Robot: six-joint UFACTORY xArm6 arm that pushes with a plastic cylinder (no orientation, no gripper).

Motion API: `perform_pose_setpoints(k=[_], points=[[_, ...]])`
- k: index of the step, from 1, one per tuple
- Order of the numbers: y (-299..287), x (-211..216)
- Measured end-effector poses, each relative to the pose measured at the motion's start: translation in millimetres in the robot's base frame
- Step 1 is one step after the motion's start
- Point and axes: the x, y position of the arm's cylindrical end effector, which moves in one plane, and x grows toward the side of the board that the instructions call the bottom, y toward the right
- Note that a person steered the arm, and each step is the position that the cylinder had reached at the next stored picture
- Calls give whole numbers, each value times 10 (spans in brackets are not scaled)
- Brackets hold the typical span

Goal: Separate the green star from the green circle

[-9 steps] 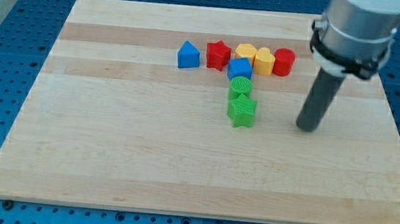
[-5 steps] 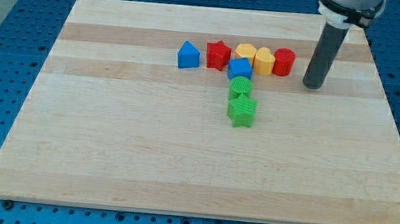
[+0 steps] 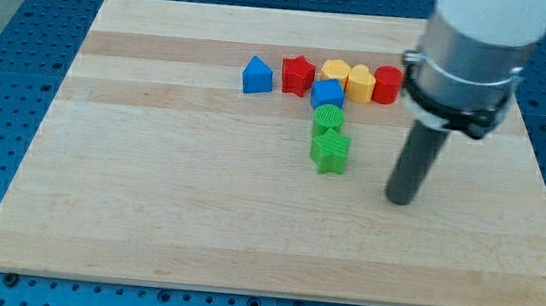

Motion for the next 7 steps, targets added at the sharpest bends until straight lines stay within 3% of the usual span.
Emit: perform_pose_setpoints(k=[2, 4, 5, 7], points=[[-856, 363], [-1239, -455], [-1210, -398], [-575, -339]])
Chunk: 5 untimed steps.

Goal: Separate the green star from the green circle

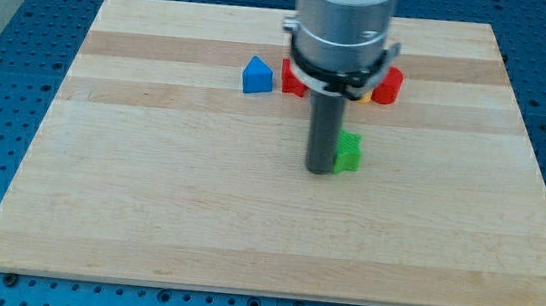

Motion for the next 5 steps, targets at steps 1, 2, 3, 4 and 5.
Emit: perform_pose_setpoints(k=[1, 2, 3, 4, 5], points=[[156, 0], [216, -122], [317, -385], [317, -415], [317, -419]])
